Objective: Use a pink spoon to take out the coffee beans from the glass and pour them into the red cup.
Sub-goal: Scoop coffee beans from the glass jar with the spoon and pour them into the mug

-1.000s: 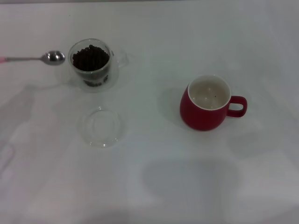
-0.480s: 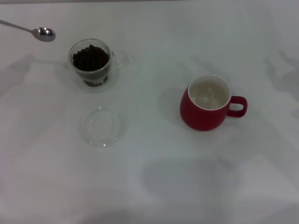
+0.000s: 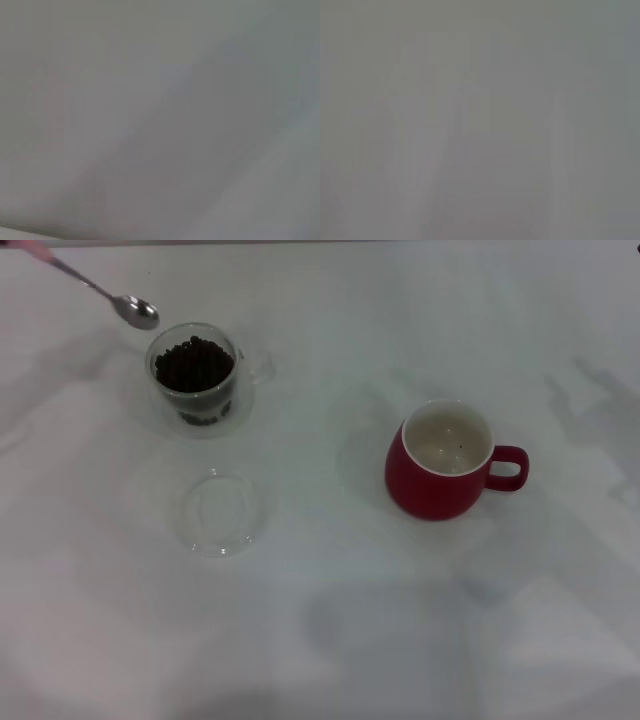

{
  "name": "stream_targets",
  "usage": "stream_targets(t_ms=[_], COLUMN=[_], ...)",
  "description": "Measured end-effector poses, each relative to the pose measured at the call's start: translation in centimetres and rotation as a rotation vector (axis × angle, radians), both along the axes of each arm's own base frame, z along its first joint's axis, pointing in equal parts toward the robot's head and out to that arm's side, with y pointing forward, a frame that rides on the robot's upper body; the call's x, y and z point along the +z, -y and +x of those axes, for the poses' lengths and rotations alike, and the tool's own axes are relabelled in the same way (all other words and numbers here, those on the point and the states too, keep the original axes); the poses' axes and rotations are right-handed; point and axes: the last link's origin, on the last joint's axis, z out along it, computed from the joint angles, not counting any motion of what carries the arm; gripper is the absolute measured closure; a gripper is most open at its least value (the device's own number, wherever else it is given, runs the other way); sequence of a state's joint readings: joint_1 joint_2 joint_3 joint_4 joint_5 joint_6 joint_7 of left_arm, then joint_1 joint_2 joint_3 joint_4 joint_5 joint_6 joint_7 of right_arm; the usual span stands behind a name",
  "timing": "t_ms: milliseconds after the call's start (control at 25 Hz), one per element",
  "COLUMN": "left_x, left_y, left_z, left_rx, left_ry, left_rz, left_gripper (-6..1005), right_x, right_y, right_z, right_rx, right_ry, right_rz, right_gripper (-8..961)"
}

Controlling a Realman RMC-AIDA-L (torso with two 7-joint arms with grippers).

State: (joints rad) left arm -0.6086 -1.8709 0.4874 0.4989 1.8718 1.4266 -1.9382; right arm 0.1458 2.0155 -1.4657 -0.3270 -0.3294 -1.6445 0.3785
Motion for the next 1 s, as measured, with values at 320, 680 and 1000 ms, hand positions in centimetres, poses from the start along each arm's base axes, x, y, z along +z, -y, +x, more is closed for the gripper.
stream_targets(t_ms=[320, 680, 1000], left_x=[-2.4, -5.5, -7.6], left_y=[-2.1, -2.6, -1.6], left_z=[1.6, 2.4, 1.7], left_rx=[-0.017, -0.019, 0.020], left_ry=[-0.136, -0.213, -0.198], left_rz=[-0.062, -0.094, -0.110], left_gripper=[863, 862, 863], right_x=[-0.3, -0.4, -0.4], right_y=[1.2, 1.9, 1.9], right_z=[0.4, 0.9, 1.1], right_rx=[-0.001, -0.018, -0.028], right_ry=[-0.044, -0.066, -0.073], right_rz=[-0.028, -0.042, -0.050], right_gripper=[503, 503, 503])
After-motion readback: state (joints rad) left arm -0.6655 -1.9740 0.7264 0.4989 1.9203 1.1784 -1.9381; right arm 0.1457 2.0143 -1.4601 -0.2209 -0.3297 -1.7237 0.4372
